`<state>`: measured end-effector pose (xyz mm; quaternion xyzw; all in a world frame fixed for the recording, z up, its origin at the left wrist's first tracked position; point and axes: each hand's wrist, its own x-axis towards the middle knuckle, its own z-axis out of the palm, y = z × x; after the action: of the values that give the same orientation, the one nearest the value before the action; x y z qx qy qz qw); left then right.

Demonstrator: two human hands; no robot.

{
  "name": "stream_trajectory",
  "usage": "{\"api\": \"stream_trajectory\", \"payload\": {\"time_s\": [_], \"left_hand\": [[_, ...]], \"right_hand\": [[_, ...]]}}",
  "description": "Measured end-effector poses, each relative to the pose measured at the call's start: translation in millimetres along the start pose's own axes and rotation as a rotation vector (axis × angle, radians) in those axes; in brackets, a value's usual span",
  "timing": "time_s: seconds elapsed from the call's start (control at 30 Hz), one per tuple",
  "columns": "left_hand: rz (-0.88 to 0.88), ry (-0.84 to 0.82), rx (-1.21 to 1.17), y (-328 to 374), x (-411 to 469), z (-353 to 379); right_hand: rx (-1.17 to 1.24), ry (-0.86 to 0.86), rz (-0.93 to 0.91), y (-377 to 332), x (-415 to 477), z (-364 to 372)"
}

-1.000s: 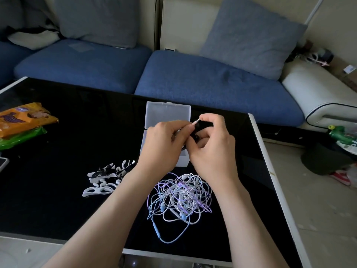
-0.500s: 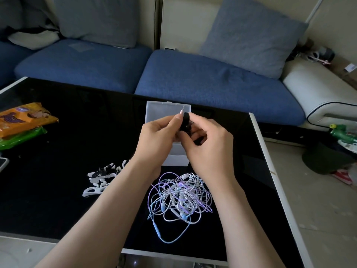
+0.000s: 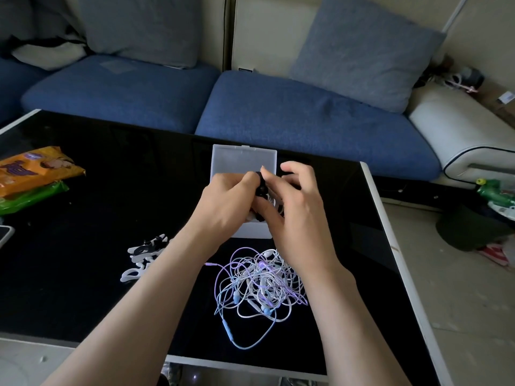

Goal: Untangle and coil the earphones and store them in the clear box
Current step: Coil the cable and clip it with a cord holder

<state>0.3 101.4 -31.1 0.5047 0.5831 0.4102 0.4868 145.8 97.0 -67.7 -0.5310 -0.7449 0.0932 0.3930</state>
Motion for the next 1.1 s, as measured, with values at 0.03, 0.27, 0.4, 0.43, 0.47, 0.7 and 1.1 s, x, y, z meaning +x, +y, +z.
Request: {"api": "stream_trajectory", "payload": {"time_s": [0.03,0.27,0.4,0.43,0.47,0.7,1.1], "left_hand": [[0.017,-0.023,0.024,1,-1,0],[0.131,-0.133,0.065,2,-4,0],[0.096,-0.102,-0.05,0,-4,3],[0.083,-0.081,-0.09,-2,-1,4],[0.067,-0.051,-0.128,-4,1,4],[-0.058,-0.039,-0.38,-4,6,-1],[-0.179,0.031,-0.701,-6,11,13]], "right_hand": [[0.005,-0.004,0.004,-1,0,-1],[0.021,0.024,0.046,-6,3,-3],[0.085,0.058,0.084,-9,4,-6],[0.114,0.035,0.102,-10,5,-7],[0.156,-0.001,0.133,-11,4,-8],[0.293,-0.031,0.328,-16,4,-7],[0.335,0.223,0.471,-39,5,12]]}}
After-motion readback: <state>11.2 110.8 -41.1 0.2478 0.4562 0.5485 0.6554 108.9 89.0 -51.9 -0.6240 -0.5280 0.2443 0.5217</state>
